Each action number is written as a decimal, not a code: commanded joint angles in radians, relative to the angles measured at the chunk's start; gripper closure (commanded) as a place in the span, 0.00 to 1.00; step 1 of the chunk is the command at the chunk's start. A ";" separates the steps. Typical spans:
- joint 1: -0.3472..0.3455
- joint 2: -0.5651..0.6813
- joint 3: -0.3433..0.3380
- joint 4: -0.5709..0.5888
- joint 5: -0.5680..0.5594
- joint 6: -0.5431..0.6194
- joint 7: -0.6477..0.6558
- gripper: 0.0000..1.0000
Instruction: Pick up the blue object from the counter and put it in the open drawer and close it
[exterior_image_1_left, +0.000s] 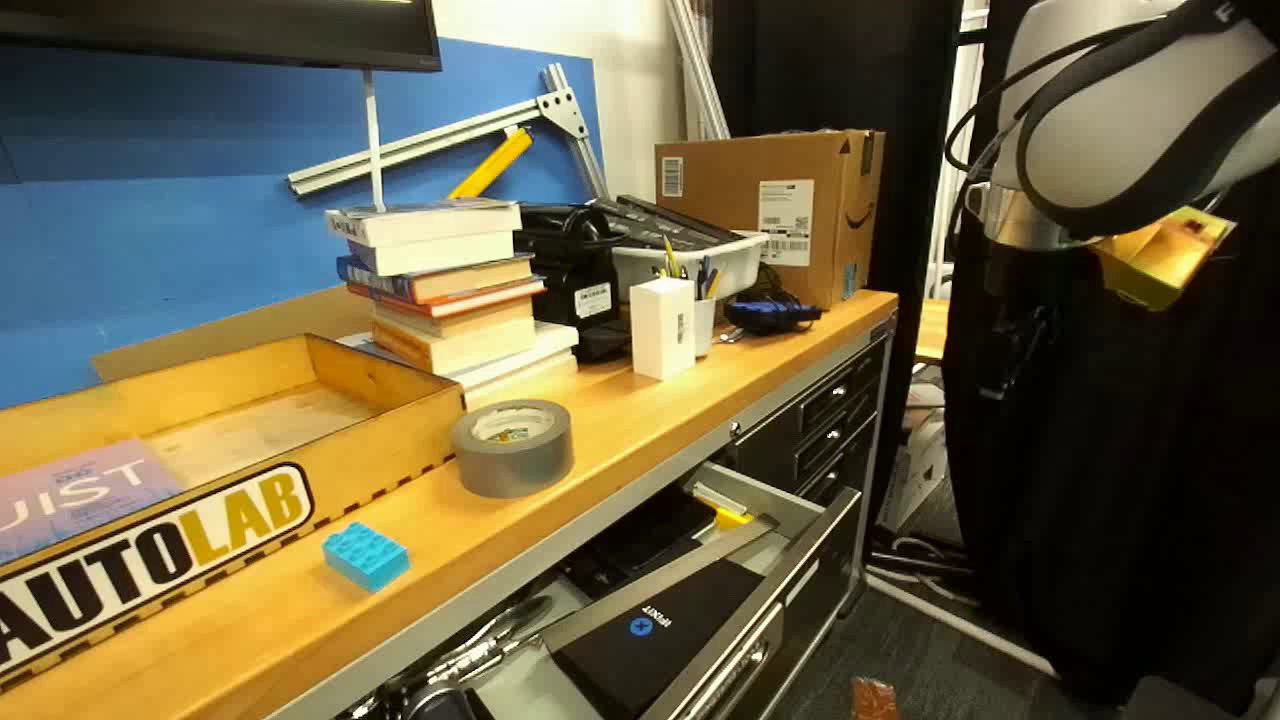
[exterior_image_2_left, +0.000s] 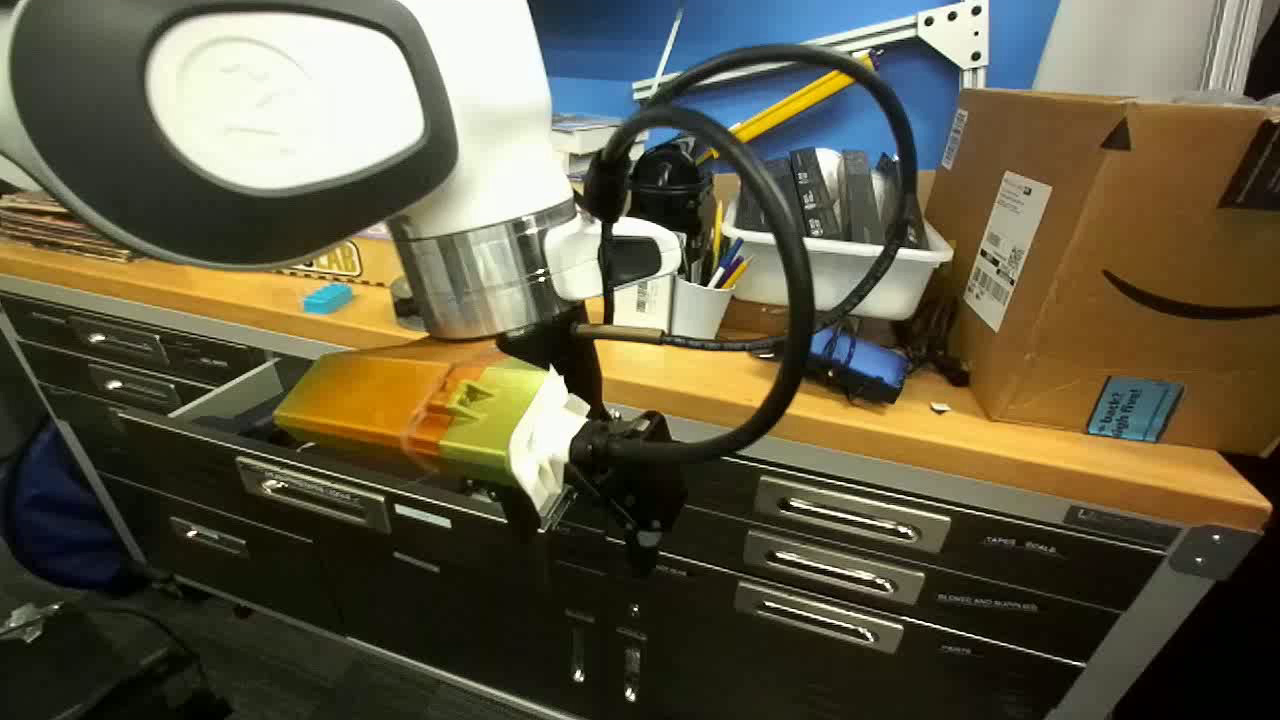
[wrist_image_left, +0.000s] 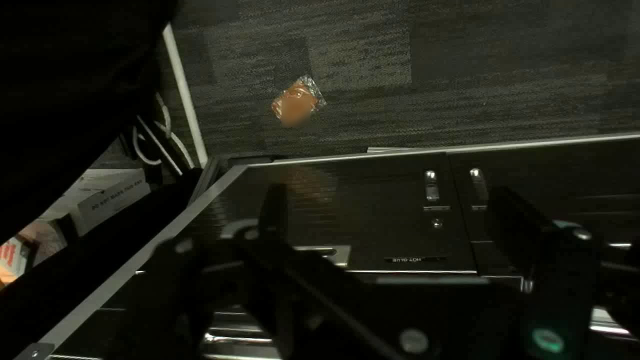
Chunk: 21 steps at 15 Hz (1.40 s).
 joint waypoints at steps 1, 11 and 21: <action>-0.003 -0.001 0.003 0.002 0.002 -0.002 -0.002 0.00; 0.091 -0.146 0.343 0.051 -0.184 -0.214 0.337 0.00; 0.413 0.192 0.497 0.369 0.091 -0.314 0.320 0.00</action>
